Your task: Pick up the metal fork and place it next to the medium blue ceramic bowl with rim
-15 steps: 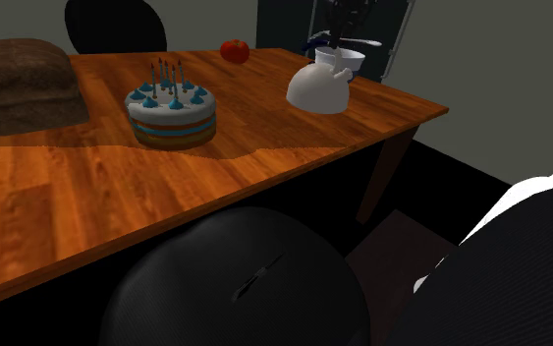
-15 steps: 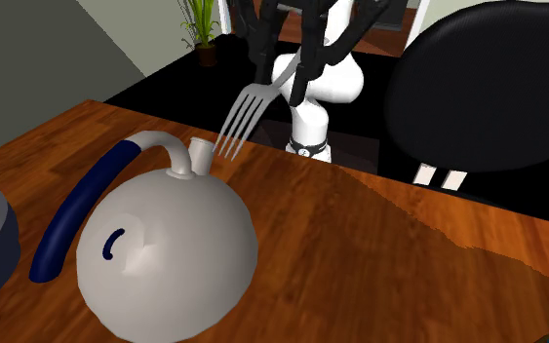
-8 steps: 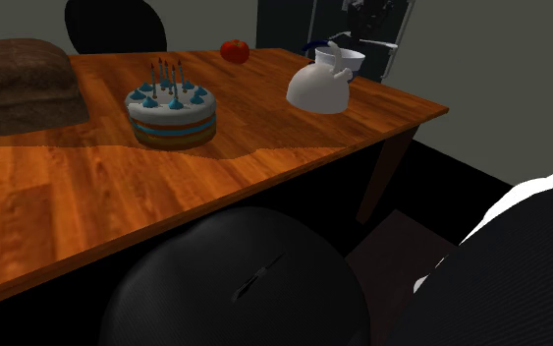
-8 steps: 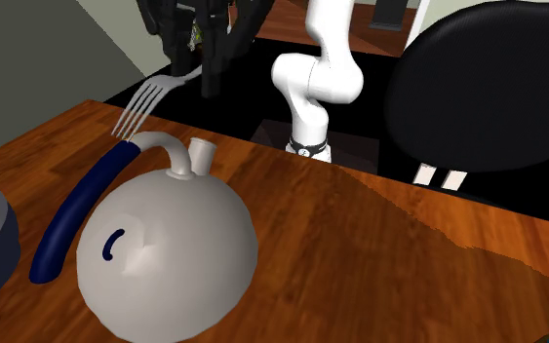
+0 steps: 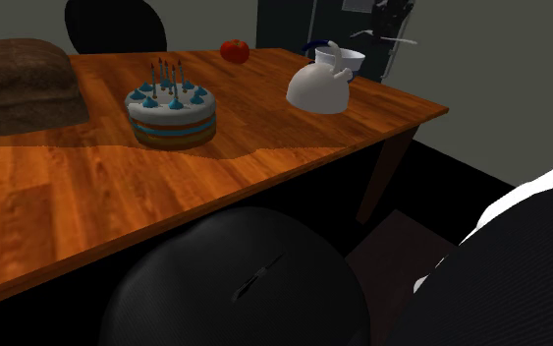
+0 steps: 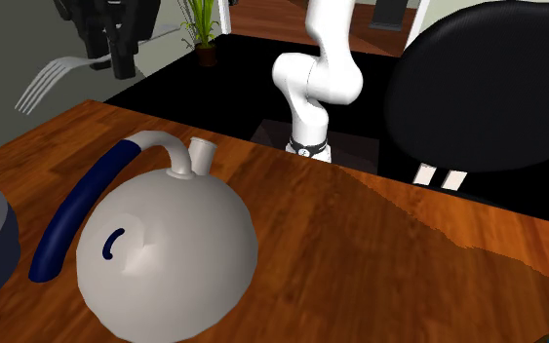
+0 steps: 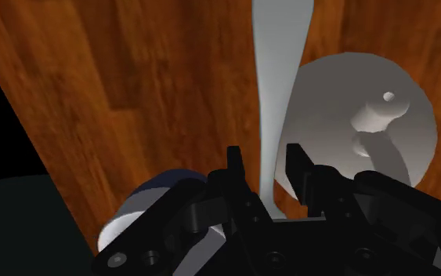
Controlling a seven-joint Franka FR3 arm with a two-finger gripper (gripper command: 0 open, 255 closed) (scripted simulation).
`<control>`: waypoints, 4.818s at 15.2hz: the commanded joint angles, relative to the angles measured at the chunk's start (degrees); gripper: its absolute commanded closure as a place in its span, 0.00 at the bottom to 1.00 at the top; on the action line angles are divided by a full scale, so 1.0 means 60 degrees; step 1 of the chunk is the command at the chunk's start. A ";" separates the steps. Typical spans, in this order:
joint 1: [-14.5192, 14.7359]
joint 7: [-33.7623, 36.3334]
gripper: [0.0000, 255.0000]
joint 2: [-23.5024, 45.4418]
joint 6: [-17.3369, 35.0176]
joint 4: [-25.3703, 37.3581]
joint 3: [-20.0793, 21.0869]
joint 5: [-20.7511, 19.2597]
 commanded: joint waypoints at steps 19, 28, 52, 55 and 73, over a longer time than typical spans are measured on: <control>-0.1822 -0.4491 1.00 0.3840 -0.0246 0.4150 -0.2721 0.1471; -0.1713 -0.4417 1.00 0.3333 0.1102 0.2326 -0.2662 0.1280; -0.1662 -0.4440 1.00 0.3104 0.4145 -0.0934 -0.2623 0.1228; -0.1662 -0.4441 1.00 0.3105 0.4145 -0.0933 -0.2623 0.1229; -0.1640 -0.4326 0.00 0.2679 0.3050 -0.0240 -0.2606 0.1055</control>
